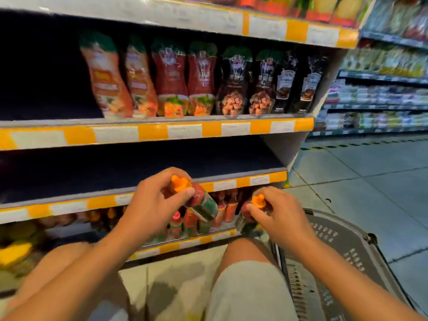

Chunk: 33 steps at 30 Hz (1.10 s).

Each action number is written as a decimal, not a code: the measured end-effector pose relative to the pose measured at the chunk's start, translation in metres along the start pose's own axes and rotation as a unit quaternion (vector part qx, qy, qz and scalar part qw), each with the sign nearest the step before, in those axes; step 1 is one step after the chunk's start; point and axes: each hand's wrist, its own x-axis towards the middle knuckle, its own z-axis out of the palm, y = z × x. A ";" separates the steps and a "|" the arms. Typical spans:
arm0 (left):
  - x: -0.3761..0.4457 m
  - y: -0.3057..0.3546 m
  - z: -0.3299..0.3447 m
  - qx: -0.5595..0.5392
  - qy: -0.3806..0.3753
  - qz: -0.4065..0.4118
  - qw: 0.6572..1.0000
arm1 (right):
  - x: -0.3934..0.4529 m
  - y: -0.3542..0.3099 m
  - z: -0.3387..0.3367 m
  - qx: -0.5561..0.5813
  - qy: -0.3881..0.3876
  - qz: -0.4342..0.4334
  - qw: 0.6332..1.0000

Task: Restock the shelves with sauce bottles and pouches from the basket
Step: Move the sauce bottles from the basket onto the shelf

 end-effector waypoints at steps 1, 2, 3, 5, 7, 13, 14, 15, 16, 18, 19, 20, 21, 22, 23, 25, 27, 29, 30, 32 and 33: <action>-0.004 -0.008 -0.021 -0.003 0.027 -0.007 1.000 | 0.008 -0.014 0.009 0.011 -0.002 -0.015 1.000; -0.008 -0.016 -0.040 -0.003 0.052 -0.014 0.999 | 0.016 -0.028 0.018 0.019 -0.002 -0.030 0.999; -0.014 -0.024 -0.059 -0.001 0.078 -0.017 0.997 | 0.024 -0.042 0.028 0.026 -0.003 -0.044 0.999; -0.026 -0.042 -0.095 -0.004 0.135 -0.019 0.991 | 0.039 -0.070 0.050 0.049 -0.013 -0.070 0.996; -0.040 -0.061 -0.126 -0.011 0.189 -0.032 0.981 | 0.052 -0.097 0.074 0.070 -0.030 -0.097 0.992; -0.102 -0.121 -0.187 0.018 0.273 -0.106 0.956 | 0.076 -0.169 0.160 0.119 -0.098 -0.142 0.978; -0.115 -0.132 -0.195 0.027 0.284 -0.119 0.951 | 0.077 -0.180 0.176 0.131 -0.109 -0.142 0.975; -0.126 -0.143 -0.201 0.030 0.294 -0.133 0.946 | 0.078 -0.189 0.191 0.150 -0.122 -0.135 0.972; -0.136 -0.154 -0.205 0.030 0.301 -0.150 0.941 | 0.078 -0.196 0.204 0.170 -0.137 -0.119 0.969; -0.153 -0.175 -0.204 0.035 0.308 -0.180 0.933 | 0.081 -0.203 0.229 0.193 -0.169 -0.086 0.963; -0.158 -0.185 -0.202 0.037 0.310 -0.190 0.931 | 0.082 -0.204 0.240 0.194 -0.183 -0.077 0.961; -0.162 -0.195 -0.198 0.039 0.310 -0.199 0.929 | 0.084 -0.204 0.250 0.193 -0.194 -0.070 0.959; -0.164 -0.204 -0.194 0.043 0.307 -0.207 0.928 | 0.086 -0.204 0.259 0.189 -0.202 -0.063 0.959; -0.164 -0.213 -0.191 0.047 0.302 -0.213 0.928 | 0.088 -0.204 0.266 0.184 -0.207 -0.057 0.959; -0.164 -0.222 -0.186 0.050 0.294 -0.220 0.929 | 0.090 -0.203 0.273 0.177 -0.212 -0.054 0.960; -0.160 -0.238 -0.175 0.047 0.277 -0.239 0.929 | 0.093 -0.200 0.285 0.163 -0.220 -0.050 0.961; -0.152 -0.254 -0.164 0.047 0.262 -0.260 0.928 | 0.095 -0.196 0.296 0.170 -0.225 -0.036 0.959; -0.145 -0.268 -0.155 0.053 0.252 -0.271 0.927 | 0.094 -0.192 0.307 0.181 -0.231 -0.026 0.956; -0.142 -0.276 -0.151 0.057 0.249 -0.277 0.926 | 0.094 -0.191 0.313 0.188 -0.235 -0.022 0.953; -0.138 -0.291 -0.144 0.062 0.249 -0.293 0.921 | 0.093 -0.191 0.326 0.206 -0.242 -0.011 0.948; -0.136 -0.299 -0.140 0.060 0.252 -0.303 0.917 | 0.093 -0.192 0.333 0.210 -0.244 -0.011 0.947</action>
